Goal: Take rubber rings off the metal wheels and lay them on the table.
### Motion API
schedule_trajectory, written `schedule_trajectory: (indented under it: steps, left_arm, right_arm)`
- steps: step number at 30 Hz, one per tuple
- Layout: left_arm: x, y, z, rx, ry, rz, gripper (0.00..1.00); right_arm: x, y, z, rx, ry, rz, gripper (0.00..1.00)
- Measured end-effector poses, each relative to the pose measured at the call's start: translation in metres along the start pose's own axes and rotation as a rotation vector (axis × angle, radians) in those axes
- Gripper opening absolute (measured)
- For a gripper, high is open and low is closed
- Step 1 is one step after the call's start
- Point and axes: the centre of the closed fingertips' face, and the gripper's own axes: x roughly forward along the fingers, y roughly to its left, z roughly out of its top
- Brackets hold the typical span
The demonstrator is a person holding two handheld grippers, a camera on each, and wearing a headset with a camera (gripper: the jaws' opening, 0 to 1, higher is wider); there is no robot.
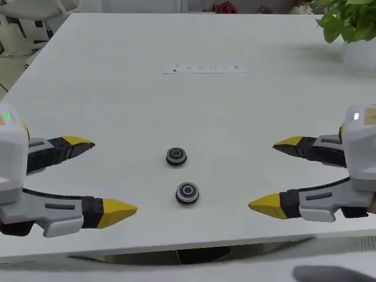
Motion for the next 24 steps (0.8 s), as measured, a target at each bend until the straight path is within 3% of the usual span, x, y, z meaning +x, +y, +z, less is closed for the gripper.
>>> schedule_trajectory:
  steps: [24]
  left_arm:
    - [0.007,0.0046,0.0031,0.016,0.013,-0.016,0.81]
  right_arm:
    - [0.0048,-0.0056,0.0092,-0.031,-0.002,0.012,0.68]
